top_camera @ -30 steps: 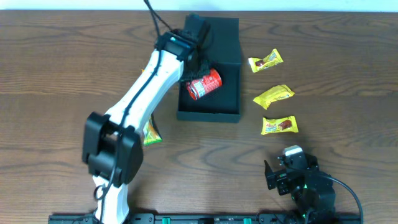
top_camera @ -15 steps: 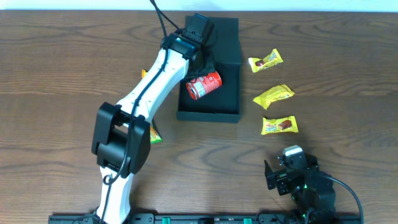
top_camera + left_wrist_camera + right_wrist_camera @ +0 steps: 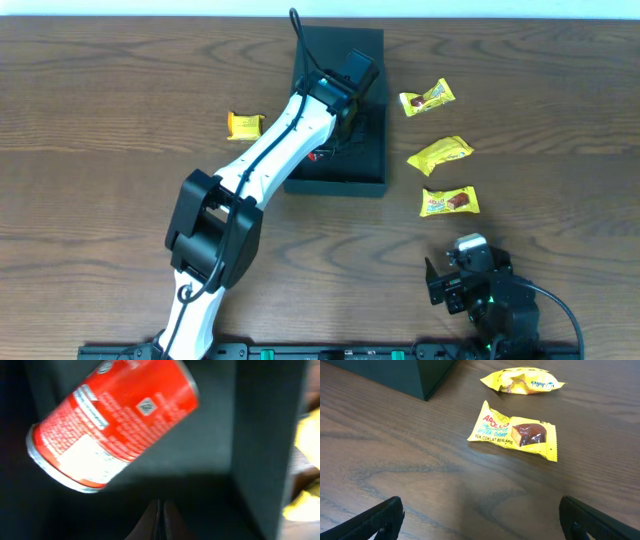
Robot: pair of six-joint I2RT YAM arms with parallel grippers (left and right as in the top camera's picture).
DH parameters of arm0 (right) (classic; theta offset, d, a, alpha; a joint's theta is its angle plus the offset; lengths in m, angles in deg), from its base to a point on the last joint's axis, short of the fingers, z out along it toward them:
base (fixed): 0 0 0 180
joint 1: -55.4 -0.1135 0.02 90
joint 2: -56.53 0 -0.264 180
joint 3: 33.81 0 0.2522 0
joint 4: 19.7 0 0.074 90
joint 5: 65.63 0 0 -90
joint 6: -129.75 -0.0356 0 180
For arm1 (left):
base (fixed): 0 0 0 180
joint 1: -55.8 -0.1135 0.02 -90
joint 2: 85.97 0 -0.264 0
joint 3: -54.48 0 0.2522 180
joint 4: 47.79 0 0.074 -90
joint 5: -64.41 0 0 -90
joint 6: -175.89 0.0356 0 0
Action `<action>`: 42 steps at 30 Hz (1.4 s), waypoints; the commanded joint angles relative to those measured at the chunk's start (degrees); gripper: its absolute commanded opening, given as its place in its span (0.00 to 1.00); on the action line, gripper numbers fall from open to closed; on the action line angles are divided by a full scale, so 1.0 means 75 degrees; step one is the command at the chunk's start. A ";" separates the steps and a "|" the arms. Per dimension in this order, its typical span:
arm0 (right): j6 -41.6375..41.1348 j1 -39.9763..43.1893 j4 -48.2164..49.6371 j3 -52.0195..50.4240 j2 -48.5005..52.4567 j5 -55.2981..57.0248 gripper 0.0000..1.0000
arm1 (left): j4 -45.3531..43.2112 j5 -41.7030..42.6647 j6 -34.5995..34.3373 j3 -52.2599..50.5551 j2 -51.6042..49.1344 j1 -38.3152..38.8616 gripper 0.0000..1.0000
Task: Pack container
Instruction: 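Push the can over inside the box with the left gripper, laying it down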
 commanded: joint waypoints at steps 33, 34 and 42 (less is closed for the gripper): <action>0.0058 0.0070 -0.0012 -0.0061 -0.0038 0.0026 0.99 | -0.0411 -0.3267 0.0589 0.0012 -0.0953 -0.0067 0.06; 0.0058 0.0070 -0.0012 -0.0061 -0.0038 0.0026 0.99 | -0.0382 -0.3249 0.0586 0.0012 -0.0950 -0.0067 0.06; 0.0058 0.0070 -0.0012 -0.0061 -0.0038 0.0026 0.99 | 0.0297 -0.2678 -0.0026 0.0557 -0.0274 -0.0067 0.06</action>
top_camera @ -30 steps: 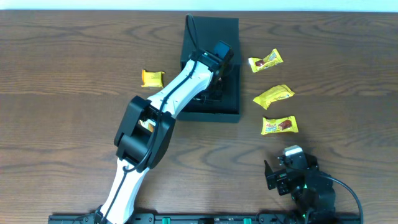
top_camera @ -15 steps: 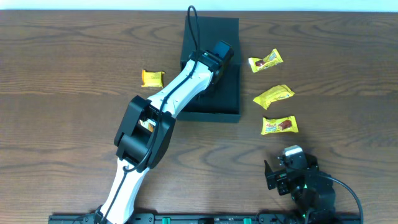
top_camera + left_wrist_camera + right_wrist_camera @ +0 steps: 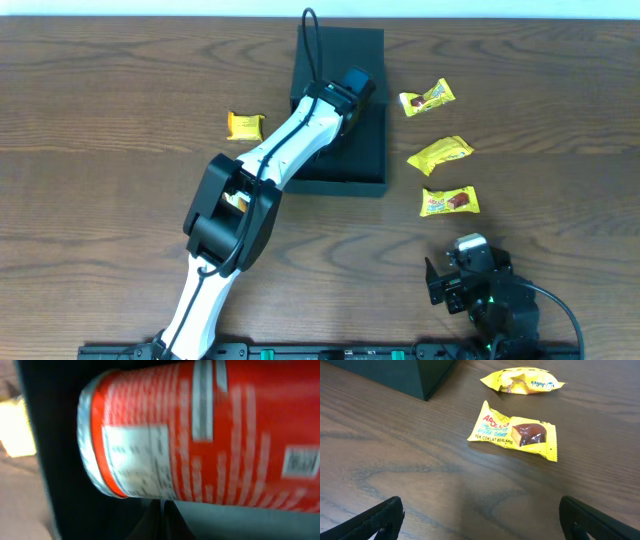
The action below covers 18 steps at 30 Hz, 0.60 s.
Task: Pack container
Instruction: 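Push the can over inside the box with the left gripper, laying it down, then move the left gripper to the yellow Julie's Le-mond pack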
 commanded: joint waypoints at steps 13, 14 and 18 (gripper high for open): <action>0.0058 0.0070 -0.0015 -0.0061 -0.0038 0.0023 0.99 | 0.0737 -0.0233 -0.0321 0.0778 0.1886 -0.1990 0.16; 0.0058 0.0070 -0.0015 -0.0061 -0.0038 0.0023 0.99 | 0.0702 -0.0041 -0.0227 0.0656 0.1810 -0.2192 0.29; 0.0058 0.0070 -0.0015 -0.0061 -0.0038 0.0023 0.99 | 0.0280 0.1851 0.0583 0.0000 0.1492 -0.3005 0.58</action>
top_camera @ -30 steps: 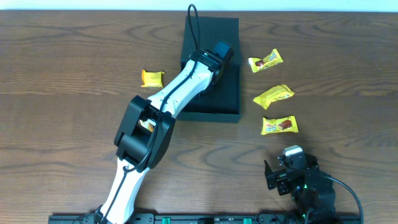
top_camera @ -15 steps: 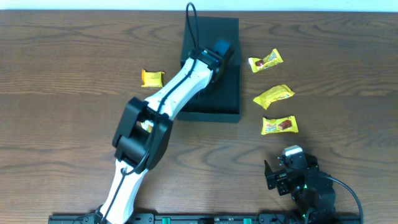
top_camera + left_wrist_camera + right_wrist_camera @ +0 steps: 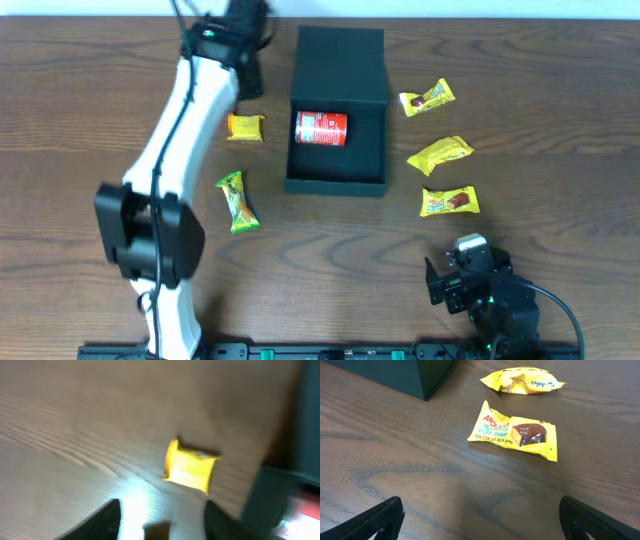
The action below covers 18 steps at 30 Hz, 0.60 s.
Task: Pack container
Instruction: 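Move the left gripper to the yellow Julie's Le-mond pack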
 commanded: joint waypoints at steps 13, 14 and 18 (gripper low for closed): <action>0.0058 0.0070 -0.0012 -0.0061 -0.0038 0.0026 0.99 | -0.0863 0.2116 0.0851 -0.0871 -0.1241 -0.0323 0.85; 0.0058 0.0070 -0.0012 -0.0061 -0.0038 0.0026 0.99 | -0.0877 0.2113 0.0851 -0.0874 -0.1294 -0.0312 0.85; 0.0058 0.0070 -0.0012 -0.0061 -0.0038 0.0026 0.99 | -0.0965 0.2136 0.1029 -0.0874 -0.1609 -0.0309 0.85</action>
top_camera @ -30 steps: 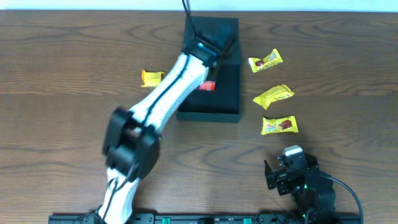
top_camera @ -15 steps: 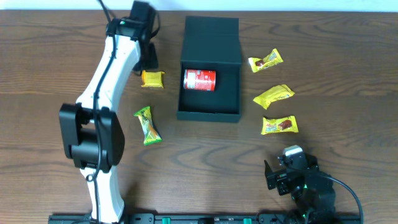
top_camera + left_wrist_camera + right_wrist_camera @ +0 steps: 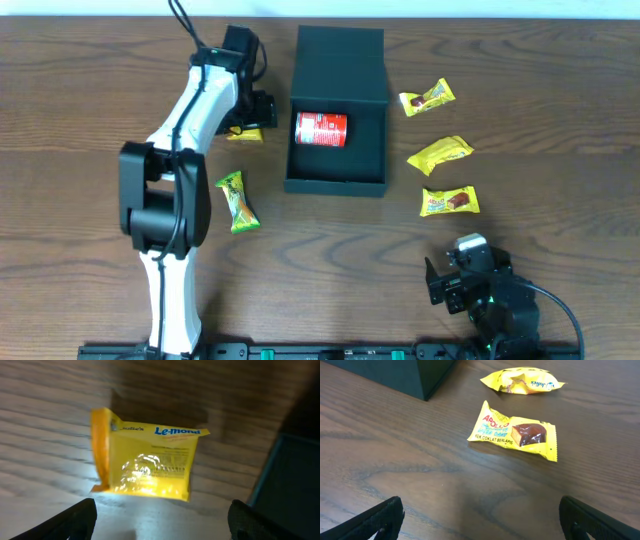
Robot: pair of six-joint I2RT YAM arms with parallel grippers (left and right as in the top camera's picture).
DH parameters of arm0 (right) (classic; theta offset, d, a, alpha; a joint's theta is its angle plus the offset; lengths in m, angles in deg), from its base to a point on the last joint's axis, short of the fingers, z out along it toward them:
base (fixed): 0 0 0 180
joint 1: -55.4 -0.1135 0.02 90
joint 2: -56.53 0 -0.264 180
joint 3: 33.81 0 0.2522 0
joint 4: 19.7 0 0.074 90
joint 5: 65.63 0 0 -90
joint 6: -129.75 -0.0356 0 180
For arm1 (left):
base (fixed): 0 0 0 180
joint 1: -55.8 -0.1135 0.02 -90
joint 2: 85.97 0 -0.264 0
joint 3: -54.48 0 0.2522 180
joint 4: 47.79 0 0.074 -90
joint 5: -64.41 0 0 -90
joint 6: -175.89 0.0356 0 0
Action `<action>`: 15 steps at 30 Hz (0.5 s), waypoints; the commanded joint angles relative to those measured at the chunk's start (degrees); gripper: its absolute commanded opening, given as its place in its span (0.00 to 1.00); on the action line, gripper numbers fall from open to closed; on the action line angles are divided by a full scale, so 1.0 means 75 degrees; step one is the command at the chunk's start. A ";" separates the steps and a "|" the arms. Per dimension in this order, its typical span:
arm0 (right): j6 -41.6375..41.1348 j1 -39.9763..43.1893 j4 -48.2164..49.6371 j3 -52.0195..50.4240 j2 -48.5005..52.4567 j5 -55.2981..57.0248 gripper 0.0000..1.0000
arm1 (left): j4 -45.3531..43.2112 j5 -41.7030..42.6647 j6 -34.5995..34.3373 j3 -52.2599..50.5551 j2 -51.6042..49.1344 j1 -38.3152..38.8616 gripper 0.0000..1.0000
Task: Pack container
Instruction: 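Move the left gripper to the yellow Julie's Le-mond pack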
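Observation:
The black box (image 3: 337, 60) stands open on the wood table with a red can (image 3: 320, 128) lying on its side inside. Just left of the box, my left gripper (image 3: 248, 112) hovers open over an orange-yellow Le-mond packet (image 3: 145, 467), which lies flat on the table ahead of the spread fingers; nothing is between them (image 3: 162, 525). The box wall (image 3: 295, 485) shows at the right of the left wrist view. My right gripper (image 3: 468, 272) rests open at the front right (image 3: 482, 522), with a yellow Apollo packet (image 3: 515, 432) beyond it.
A green packet (image 3: 237, 200) lies front left of the box. Right of the box lie three yellow packets: one at the back (image 3: 427, 97), a crumpled one (image 3: 440, 153) in the middle, and the Apollo one (image 3: 449, 201) nearest the right arm.
My left gripper has come from the table's far edge down close to the orange-yellow packet, which now fills much of the left wrist view. The right arm has not moved.
My left gripper was shut inside the black box next to the red can, then still shut and pressed close to it. Then it was out of the box, open, left of it, with the can left lying inside. Now it hangs low over the orange-yellow packet.

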 commanded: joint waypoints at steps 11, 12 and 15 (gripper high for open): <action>0.0058 0.0070 -0.0012 -0.0061 -0.0038 0.0023 0.99 | -0.0003 -0.0597 0.0533 -0.0023 -0.0423 -0.0029 0.79; 0.0058 0.0070 -0.0012 -0.0061 -0.0038 0.0023 0.99 | -0.0006 -0.0595 0.0530 -0.0023 -0.0434 -0.0029 0.77; 0.0058 0.0070 -0.0012 -0.0061 -0.0038 0.0023 0.99 | 0.0000 -0.0595 0.0533 -0.0026 -0.0463 -0.0023 0.73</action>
